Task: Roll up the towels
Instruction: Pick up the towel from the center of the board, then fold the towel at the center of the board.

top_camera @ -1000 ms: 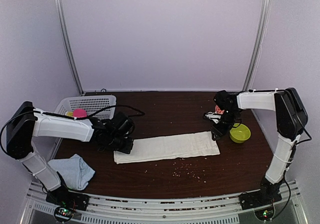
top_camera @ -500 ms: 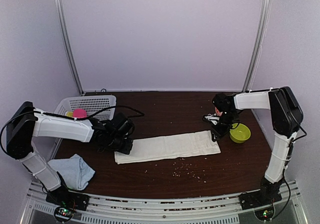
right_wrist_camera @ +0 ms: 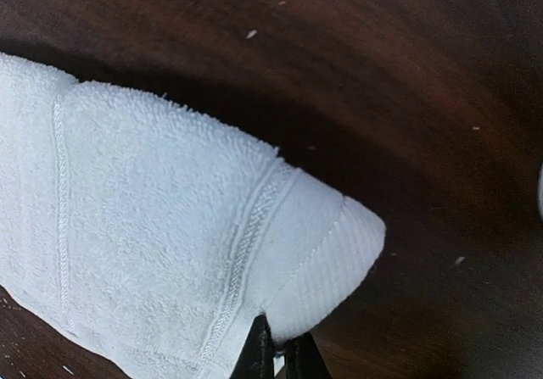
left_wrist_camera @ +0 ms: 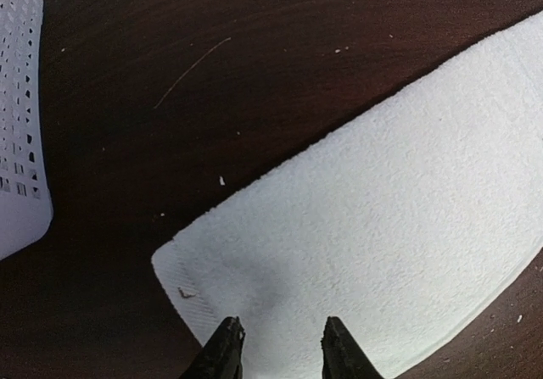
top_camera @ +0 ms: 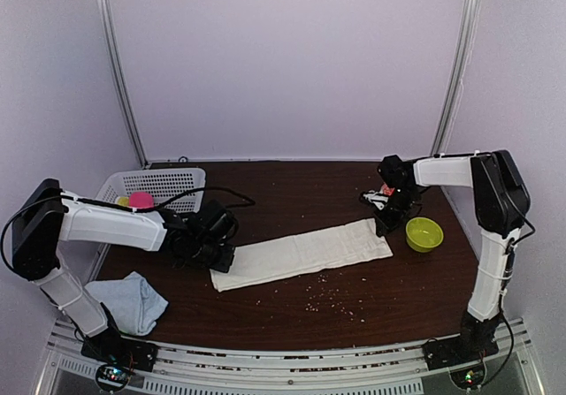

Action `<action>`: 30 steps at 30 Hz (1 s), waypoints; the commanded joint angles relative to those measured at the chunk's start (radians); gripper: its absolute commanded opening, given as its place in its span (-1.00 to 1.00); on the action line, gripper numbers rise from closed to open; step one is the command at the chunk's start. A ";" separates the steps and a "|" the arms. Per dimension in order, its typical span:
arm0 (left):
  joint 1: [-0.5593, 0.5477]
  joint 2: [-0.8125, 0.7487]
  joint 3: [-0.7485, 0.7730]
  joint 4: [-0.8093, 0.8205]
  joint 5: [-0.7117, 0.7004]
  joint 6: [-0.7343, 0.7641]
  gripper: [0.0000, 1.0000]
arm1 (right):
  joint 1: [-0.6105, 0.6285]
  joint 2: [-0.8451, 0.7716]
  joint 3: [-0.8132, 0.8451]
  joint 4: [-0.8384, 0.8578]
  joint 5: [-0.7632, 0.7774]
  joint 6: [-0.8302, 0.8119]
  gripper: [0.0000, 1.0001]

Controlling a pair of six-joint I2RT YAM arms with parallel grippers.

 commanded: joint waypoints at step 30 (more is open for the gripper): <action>0.023 -0.014 -0.059 -0.118 -0.088 -0.073 -0.45 | 0.136 0.060 0.394 -0.344 -0.613 -0.013 -1.00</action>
